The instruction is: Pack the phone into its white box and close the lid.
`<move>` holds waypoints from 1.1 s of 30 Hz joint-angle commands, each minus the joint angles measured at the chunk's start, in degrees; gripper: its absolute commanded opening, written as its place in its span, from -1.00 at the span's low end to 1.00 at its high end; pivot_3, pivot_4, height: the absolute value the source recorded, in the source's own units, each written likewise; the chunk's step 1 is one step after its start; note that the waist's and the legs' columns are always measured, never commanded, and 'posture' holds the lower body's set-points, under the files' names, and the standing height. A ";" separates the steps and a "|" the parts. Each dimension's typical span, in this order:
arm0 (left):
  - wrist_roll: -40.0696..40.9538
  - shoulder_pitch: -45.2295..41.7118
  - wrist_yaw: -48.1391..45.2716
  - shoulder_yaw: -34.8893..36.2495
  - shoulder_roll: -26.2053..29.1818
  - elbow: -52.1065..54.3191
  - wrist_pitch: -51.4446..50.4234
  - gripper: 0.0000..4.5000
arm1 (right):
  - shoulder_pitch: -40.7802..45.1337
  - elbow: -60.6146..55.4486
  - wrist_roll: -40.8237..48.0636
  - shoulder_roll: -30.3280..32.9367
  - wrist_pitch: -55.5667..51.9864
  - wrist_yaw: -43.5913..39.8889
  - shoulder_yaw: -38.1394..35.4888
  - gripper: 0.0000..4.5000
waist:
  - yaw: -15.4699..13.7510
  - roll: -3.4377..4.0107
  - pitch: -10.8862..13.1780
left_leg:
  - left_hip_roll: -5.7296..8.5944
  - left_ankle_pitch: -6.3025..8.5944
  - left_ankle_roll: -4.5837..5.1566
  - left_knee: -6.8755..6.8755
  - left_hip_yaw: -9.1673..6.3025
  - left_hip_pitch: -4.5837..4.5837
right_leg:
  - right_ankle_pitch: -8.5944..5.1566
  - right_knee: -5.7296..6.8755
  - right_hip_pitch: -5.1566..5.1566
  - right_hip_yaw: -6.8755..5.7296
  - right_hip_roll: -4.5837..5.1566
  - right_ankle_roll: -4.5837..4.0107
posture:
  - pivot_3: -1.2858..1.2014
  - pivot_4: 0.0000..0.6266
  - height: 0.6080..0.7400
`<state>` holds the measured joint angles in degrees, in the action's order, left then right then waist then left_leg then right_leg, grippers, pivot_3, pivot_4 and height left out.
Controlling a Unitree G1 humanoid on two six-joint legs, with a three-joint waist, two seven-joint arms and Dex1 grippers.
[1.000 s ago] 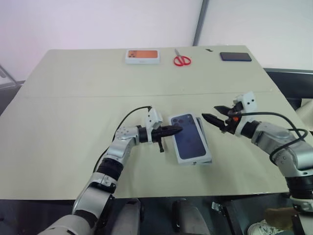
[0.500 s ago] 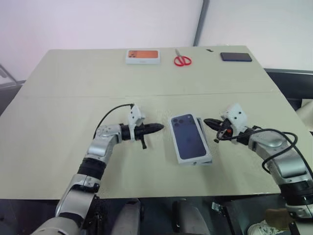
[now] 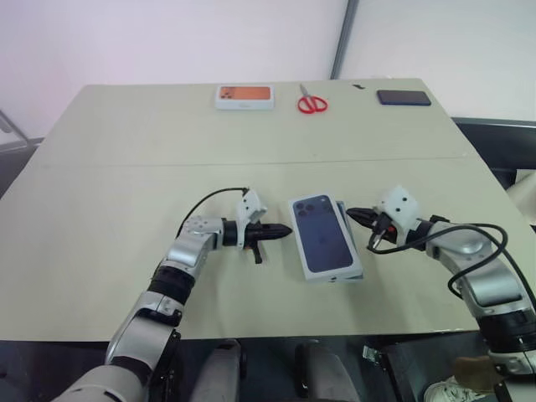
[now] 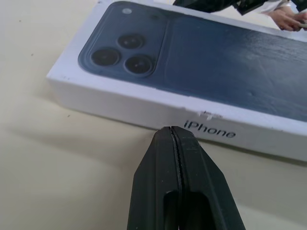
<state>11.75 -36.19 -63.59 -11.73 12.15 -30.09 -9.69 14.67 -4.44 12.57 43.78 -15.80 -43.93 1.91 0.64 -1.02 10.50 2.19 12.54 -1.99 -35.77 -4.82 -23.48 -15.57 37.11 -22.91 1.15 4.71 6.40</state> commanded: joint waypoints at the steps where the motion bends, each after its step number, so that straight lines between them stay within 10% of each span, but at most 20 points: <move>1: -0.13 -1.53 0.20 0.21 -0.81 0.26 1.22 -1.00 | -0.99 -2.19 -0.06 0.03 1.24 -0.92 -1.32 -0.98 | 0.00 0.00 0.00 | 0.00 0.00 0.00 0.00 0.00 0.00 | 0.00 0.00 0.00 0.00 0.00 0.00 | 0.03 -0.52 1.00; 33: -1.12 -4.76 1.32 0.10 -4.36 -0.91 2.56 -1.00 | -4.39 -2.12 -4.01 0.32 3.54 -2.67 -2.87 -0.98 | -0.02 0.00 0.00 | 0.02 0.00 0.00 -0.10 0.00 0.00 | 0.00 0.03 0.05 -0.01 0.00 0.00 | 0.03 -0.52 1.00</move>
<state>10.63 -39.24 -62.22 -11.62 8.33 -31.47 -8.17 10.26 -4.78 9.04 43.97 -13.77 -46.40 -0.77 0.62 -1.02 10.50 2.21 12.54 -1.99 -35.87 -4.82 -23.48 -15.57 37.14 -22.86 1.15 4.71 6.40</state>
